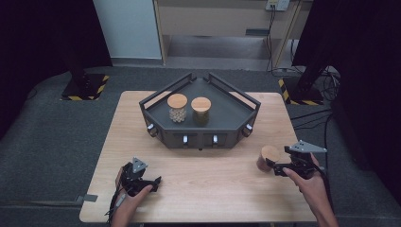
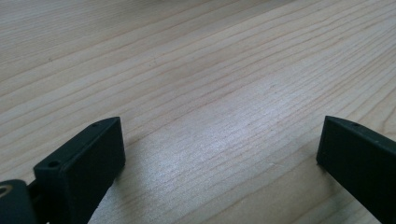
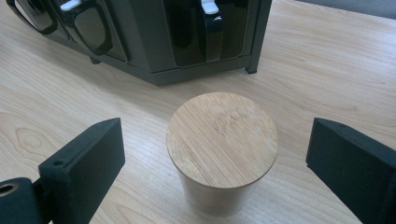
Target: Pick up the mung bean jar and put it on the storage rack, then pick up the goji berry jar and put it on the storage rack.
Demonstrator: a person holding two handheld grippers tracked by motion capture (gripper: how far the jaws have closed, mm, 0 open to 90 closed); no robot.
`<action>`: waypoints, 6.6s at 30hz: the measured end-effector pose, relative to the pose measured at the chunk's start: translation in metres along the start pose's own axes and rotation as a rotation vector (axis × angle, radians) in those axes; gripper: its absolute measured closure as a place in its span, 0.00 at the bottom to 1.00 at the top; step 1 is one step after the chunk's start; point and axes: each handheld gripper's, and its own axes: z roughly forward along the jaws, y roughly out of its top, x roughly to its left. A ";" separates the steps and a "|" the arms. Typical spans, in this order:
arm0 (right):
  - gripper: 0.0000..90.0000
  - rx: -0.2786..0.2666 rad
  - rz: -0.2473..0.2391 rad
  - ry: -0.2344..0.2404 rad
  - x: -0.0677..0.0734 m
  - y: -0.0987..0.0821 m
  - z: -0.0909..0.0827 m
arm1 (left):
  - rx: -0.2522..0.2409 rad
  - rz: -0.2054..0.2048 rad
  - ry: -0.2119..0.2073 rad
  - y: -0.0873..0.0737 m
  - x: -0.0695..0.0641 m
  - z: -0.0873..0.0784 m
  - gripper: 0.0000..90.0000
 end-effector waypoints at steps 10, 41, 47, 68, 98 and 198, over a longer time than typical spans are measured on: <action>0.05 -0.005 0.011 0.001 -0.001 -0.008 -0.001 | 0.000 0.000 0.000 0.000 0.000 0.000 0.00; 0.04 -0.038 0.031 0.004 -0.006 -0.026 0.005 | 0.001 -0.004 0.002 0.000 0.000 0.000 0.00; 0.04 -0.035 0.036 0.002 -0.007 -0.027 0.006 | 0.002 -0.003 0.002 0.000 -0.001 0.000 0.00; 0.04 -0.003 0.033 0.001 -0.006 -0.027 0.017 | 0.002 -0.003 0.003 0.000 -0.001 0.000 0.00; 0.21 0.068 0.043 -0.010 -0.004 -0.024 0.053 | 0.002 -0.003 0.003 0.000 -0.001 0.000 0.00; 0.30 0.033 -0.171 0.053 0.033 0.141 -0.013 | 0.002 -0.003 0.002 0.000 -0.001 0.000 0.00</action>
